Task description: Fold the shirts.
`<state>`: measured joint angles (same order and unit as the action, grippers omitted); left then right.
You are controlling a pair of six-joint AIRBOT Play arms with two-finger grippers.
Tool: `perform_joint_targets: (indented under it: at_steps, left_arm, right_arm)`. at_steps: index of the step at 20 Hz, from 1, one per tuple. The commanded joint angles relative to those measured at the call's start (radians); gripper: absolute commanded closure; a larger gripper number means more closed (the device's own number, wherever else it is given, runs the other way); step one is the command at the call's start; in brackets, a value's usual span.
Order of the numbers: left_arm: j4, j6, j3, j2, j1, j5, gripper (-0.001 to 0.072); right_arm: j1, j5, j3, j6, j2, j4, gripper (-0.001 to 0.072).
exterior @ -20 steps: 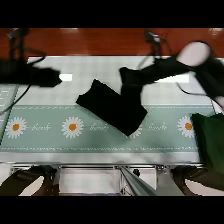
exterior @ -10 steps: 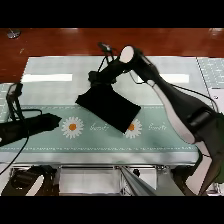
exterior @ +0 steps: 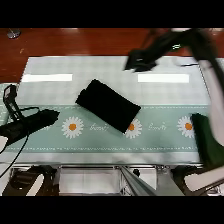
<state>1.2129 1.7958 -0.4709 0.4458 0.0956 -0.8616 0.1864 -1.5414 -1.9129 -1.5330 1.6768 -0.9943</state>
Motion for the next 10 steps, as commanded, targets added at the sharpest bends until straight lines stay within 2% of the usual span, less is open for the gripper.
perform_joint_targets:
  at_steps: [1,3,4,5,7,8,10]
  left_arm:
    - [-0.003,0.001,0.003,0.0,-0.024,0.018,0.0684]
    - [-0.009,0.0,0.005,0.0,-0.011,0.013,0.0684]
    - [-0.011,0.001,0.009,0.0,0.002,0.014,0.0683]
    - [-0.017,0.001,0.016,0.0,0.015,0.014,0.0683]
    - [-0.037,0.002,0.038,0.001,0.035,0.023,0.0683]
    - [-0.048,0.002,0.049,0.006,0.041,0.028,0.0683]
    - [-0.063,0.001,0.054,0.023,0.043,0.027,0.0683]
  right_arm:
    - [-0.15,0.093,0.363,0.004,-0.352,-0.287,0.0083]
    - [-0.166,0.326,0.75,-0.121,-0.562,-0.351,0.0083]
    - [-0.165,0.452,0.959,-0.223,-0.655,-0.318,0.0083]
    - [-0.158,0.574,1.134,-0.287,-0.719,-0.203,0.0083]
    - [-0.098,0.857,1.413,-0.248,-0.765,0.201,0.0084]
    - [-0.049,0.95,1.481,-0.173,-0.749,0.36,0.0084]
    - [0.02,0.972,1.495,-0.087,-0.665,0.456,0.0084]
